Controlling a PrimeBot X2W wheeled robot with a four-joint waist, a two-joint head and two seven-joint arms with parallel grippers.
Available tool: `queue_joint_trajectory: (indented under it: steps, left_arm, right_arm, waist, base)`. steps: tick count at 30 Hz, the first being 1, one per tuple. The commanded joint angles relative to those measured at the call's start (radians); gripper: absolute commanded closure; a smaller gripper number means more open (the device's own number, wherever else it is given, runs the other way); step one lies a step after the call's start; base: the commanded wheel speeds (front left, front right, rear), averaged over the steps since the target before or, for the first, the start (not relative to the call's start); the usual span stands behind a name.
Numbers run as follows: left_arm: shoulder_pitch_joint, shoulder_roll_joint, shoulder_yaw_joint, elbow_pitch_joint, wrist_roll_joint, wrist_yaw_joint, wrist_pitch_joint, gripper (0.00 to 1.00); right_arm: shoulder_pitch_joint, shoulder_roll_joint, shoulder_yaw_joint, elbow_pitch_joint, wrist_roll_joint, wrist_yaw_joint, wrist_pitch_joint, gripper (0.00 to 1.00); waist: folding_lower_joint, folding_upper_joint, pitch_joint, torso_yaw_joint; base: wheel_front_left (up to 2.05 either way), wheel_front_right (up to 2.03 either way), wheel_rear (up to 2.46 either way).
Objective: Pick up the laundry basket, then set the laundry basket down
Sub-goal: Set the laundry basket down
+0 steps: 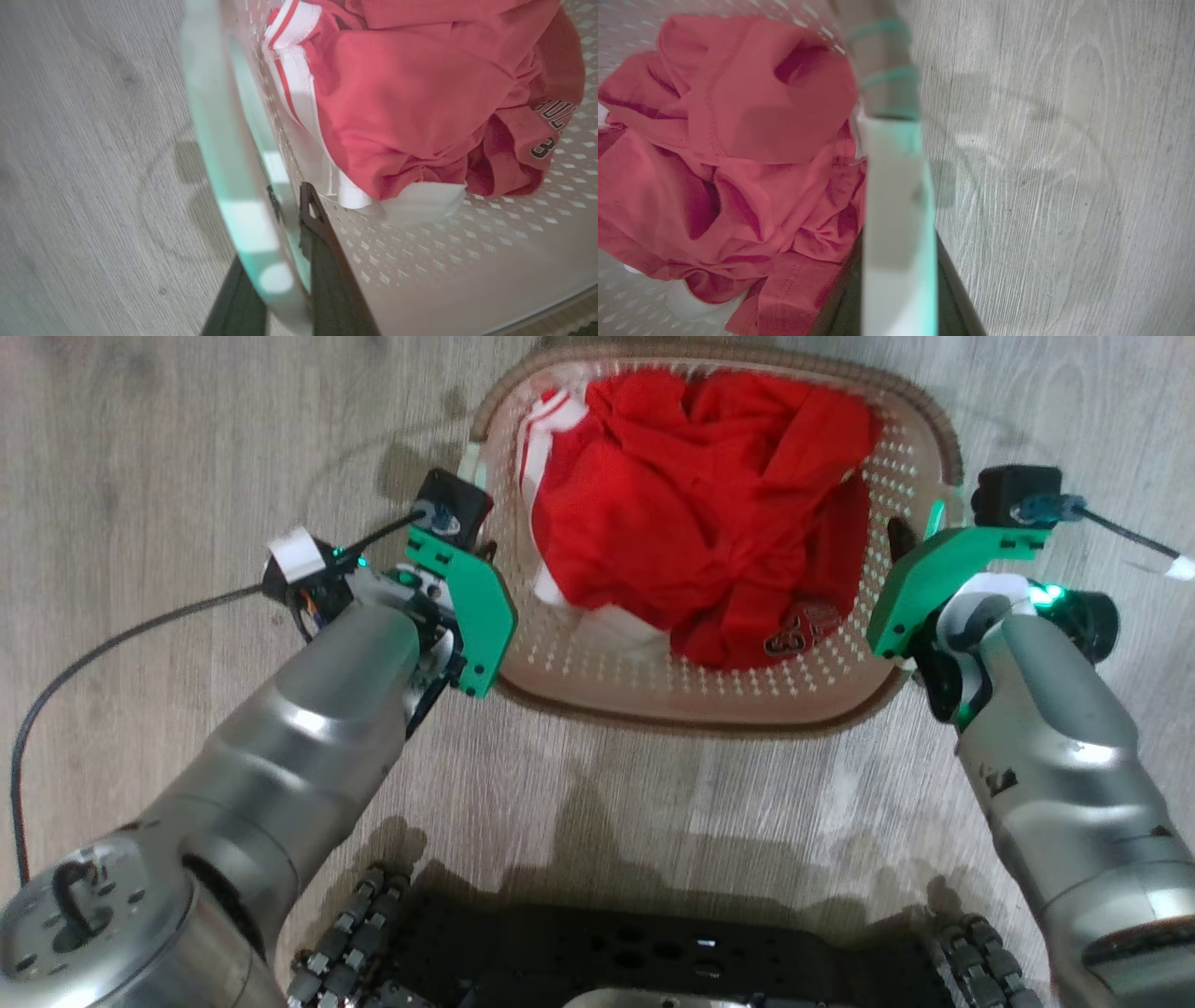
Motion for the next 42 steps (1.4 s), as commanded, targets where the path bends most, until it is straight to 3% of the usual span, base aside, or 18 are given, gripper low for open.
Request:
queue_joint_trajectory:
  steps: [1,23,25,26,27,28,29,42]
  left_arm:
    - [-0.021,-0.004,-0.007,-0.029,0.011,0.0,-0.024,1.0]
    - [-0.072,-0.004,-0.03,-0.02,-0.025,0.023,-0.044,1.0]
    - [-0.076,-0.004,-0.032,-0.02,-0.019,0.041,-0.052,0.42]
    - [-0.076,-0.004,-0.033,-0.02,-0.018,0.046,-0.051,0.02]
    - [-0.076,-0.004,-0.034,-0.019,-0.018,0.05,-0.048,0.0]
    - [-0.076,-0.004,-0.034,-0.018,-0.019,0.054,-0.045,0.0]
    - [-0.076,-0.004,-0.035,-0.017,-0.02,0.059,-0.043,0.0]
    - [-0.064,-0.004,-0.04,-0.001,-0.037,0.097,-0.039,0.0]
  right_arm:
    - [0.002,0.031,0.031,-0.021,-0.012,0.015,-0.018,1.0]
    - [-0.085,0.031,0.068,0.103,0.059,0.015,-0.091,1.0]
    - [-0.093,0.031,0.069,0.114,0.069,0.015,-0.101,1.0]
    - [-0.097,0.031,0.07,0.121,0.072,0.015,-0.105,1.0]
    - [-0.102,0.031,0.069,0.131,0.072,0.015,-0.11,0.82]
    - [-0.107,0.031,0.067,0.141,0.071,0.015,-0.117,0.51]
    - [-0.112,0.031,0.066,0.151,0.07,0.015,-0.124,0.0]
    - [-0.149,0.031,0.11,0.238,0.115,0.015,-0.155,0.0]
  waist:
    - [-0.0001,0.0001,0.011,0.0]
    - [-0.0001,0.0001,0.08,-0.007]
    - [-0.0001,0.0001,0.084,-0.006]
    - [-0.0001,0.0001,0.086,-0.006]
    - [-0.0001,0.0001,0.087,-0.006]
    - [-0.0001,0.0001,0.089,-0.006]
    - [-0.0001,0.0001,0.09,-0.005]
    - [-0.0001,0.0001,0.065,0.005]
  base:
    - [0.0,0.0,0.0]
    - [0.0,0.0,0.0]
    - [0.0,0.0,0.0]
    - [0.0,0.0,0.0]
    - [0.0,0.0,0.0]
    - [0.0,0.0,0.0]
    - [0.0,0.0,0.0]
    - [0.0,0.0,0.0]
